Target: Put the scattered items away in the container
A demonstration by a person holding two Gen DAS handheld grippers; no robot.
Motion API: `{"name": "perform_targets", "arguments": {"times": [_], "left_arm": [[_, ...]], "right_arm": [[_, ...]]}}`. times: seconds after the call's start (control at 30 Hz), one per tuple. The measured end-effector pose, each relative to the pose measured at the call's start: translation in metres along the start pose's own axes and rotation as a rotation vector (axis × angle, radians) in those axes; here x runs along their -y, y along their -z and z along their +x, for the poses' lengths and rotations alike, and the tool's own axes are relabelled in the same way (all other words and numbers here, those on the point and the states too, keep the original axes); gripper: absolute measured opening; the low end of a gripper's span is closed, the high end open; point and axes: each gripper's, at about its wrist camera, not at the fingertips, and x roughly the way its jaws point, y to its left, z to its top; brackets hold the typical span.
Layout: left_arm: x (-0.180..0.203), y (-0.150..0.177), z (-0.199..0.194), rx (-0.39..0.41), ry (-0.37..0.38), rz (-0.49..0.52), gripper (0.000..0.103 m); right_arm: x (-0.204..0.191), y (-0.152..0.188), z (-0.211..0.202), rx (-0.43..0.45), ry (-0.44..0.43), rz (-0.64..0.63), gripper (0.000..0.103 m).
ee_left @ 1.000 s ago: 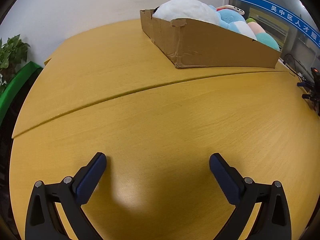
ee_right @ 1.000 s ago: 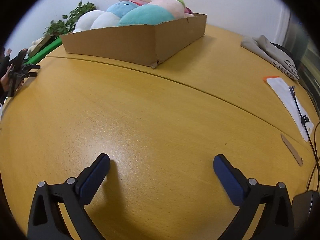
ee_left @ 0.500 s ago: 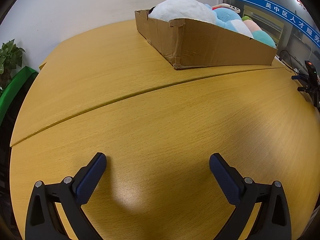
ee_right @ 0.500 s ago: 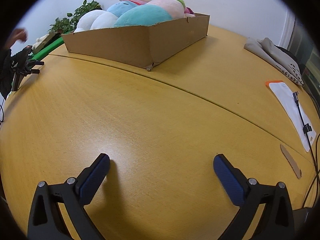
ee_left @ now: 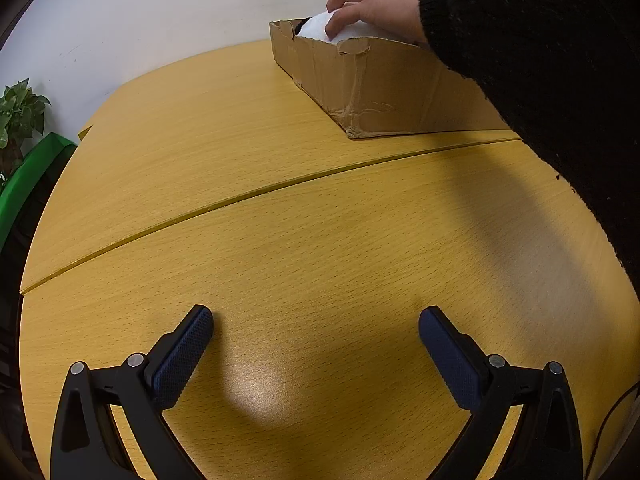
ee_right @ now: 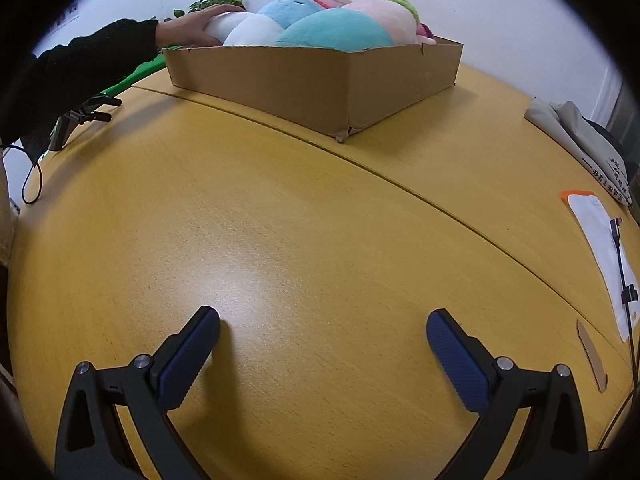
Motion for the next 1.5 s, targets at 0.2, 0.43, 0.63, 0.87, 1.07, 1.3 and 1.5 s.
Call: {"name": "perform_targets", "arguments": {"times": [0.2,0.43,0.63,0.87,1.07,1.3,1.5], "left_arm": [[-0.002,0.000,-0.001,-0.001,0.000,0.000,0.103],[-0.001,0.000,-0.002,-0.001,0.001,0.000,0.103],[-0.023,0.000,-0.002,0.000,0.002,-0.001,0.103],[-0.024,0.000,-0.002,0.000,0.002,-0.001,0.103],[-0.024,0.000,-0.002,0.000,0.002,-0.001,0.103],[-0.025,0.000,-0.002,0.000,0.002,0.000,0.103],[-0.024,0.001,-0.001,0.001,0.002,0.000,0.103]], "right_arm": [[0.001,0.000,0.000,-0.001,-0.001,-0.001,0.103],[0.001,-0.001,-0.001,-0.002,-0.002,-0.001,0.103],[0.001,-0.001,-0.001,-0.002,-0.003,-0.001,0.103],[0.001,0.001,-0.001,-0.002,-0.003,-0.001,0.103],[0.001,0.000,-0.001,-0.002,-0.004,-0.001,0.103],[0.002,0.000,-0.001,-0.003,-0.004,-0.001,0.103],[0.002,0.000,0.000,-0.003,-0.004,-0.002,0.103]]}}
